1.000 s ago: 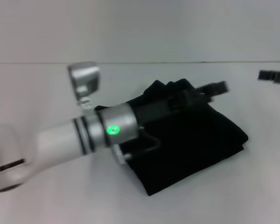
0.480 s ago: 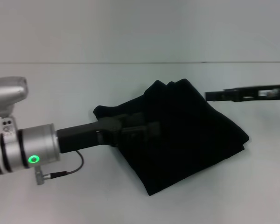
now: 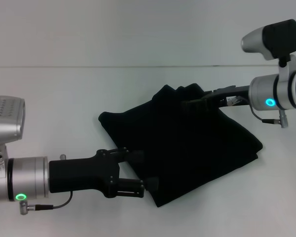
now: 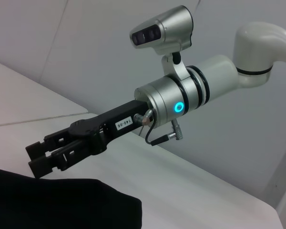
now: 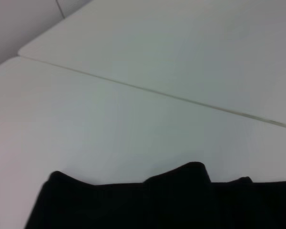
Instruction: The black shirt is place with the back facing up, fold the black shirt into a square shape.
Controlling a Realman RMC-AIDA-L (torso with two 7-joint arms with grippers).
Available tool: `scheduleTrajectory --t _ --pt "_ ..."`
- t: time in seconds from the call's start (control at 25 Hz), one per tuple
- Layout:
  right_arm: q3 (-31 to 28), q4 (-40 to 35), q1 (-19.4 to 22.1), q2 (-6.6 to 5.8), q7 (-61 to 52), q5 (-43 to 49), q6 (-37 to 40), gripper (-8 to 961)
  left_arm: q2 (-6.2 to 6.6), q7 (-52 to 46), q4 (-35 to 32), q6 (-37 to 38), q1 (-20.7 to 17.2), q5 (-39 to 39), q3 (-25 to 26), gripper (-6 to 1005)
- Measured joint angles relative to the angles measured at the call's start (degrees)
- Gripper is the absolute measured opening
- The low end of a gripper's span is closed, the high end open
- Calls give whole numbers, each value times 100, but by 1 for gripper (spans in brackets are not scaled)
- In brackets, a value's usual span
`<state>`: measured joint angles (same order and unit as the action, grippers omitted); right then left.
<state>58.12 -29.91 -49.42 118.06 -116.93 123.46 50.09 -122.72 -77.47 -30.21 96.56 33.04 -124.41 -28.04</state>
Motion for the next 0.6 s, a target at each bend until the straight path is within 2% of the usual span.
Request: scheduleTrajectory --t 0.36,0.6 --pt "557 195 -99 134 33 2 -809 912 -16 -12 34 61 -17 21 13 949" --pt "719 332 -164 139 34 2 -873 911 -8 -12 36 70 7 28 14 948"
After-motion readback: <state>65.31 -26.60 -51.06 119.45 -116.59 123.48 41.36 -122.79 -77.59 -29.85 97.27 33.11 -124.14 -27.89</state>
